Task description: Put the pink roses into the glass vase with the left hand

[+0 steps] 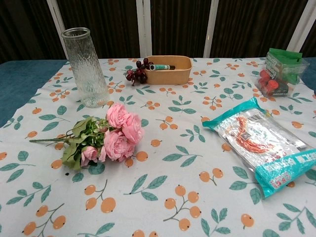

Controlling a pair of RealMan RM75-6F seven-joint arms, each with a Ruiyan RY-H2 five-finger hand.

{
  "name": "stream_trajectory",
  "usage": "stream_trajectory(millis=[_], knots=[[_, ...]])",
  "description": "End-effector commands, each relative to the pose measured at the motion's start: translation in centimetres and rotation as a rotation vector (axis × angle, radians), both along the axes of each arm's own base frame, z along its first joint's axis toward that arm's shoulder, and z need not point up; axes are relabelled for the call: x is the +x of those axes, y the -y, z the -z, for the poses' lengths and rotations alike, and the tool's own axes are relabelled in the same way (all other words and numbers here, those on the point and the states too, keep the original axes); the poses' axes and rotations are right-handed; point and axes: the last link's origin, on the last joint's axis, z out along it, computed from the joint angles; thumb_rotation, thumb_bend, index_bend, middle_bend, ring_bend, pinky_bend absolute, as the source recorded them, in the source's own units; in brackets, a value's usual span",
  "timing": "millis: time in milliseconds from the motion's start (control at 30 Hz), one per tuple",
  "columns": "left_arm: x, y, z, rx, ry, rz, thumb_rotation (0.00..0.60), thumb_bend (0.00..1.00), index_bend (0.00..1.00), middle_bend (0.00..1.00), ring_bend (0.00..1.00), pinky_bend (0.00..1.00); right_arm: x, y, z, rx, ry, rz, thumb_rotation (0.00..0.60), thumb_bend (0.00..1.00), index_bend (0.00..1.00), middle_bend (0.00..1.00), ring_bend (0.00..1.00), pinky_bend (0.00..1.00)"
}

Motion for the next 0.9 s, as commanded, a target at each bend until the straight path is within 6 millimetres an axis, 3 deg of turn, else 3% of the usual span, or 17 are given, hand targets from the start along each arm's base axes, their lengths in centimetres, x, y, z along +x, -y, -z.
stream_trajectory(millis=[33, 533, 900], knots=[[0.0, 0.0, 0.0, 0.0, 0.002, 0.0, 0.6, 0.22, 0.08, 0.0, 0.0, 0.16, 0.0, -0.1, 0.0, 0.002, -0.002, 0.002, 0.6, 0.21, 0.0, 0.0, 0.0, 0.02], [0.4, 0.2, 0.5, -0.021, 0.01, 0.009, 0.6, 0.18, 0.06, 0.0, 0.0, 0.16, 0.0, -0.3, 0.0, 0.007, -0.001, 0.016, 0.6, 0.21, 0.0, 0.0, 0.0, 0.02], [2.0, -0.3, 2.6, -0.142, 0.062, 0.013, 0.6, 0.15, 0.04, 0.0, 0.0, 0.16, -0.2, -0.3, -0.2, 0.007, 0.027, 0.031, 0.6, 0.21, 0.0, 0.0, 0.0, 0.02]])
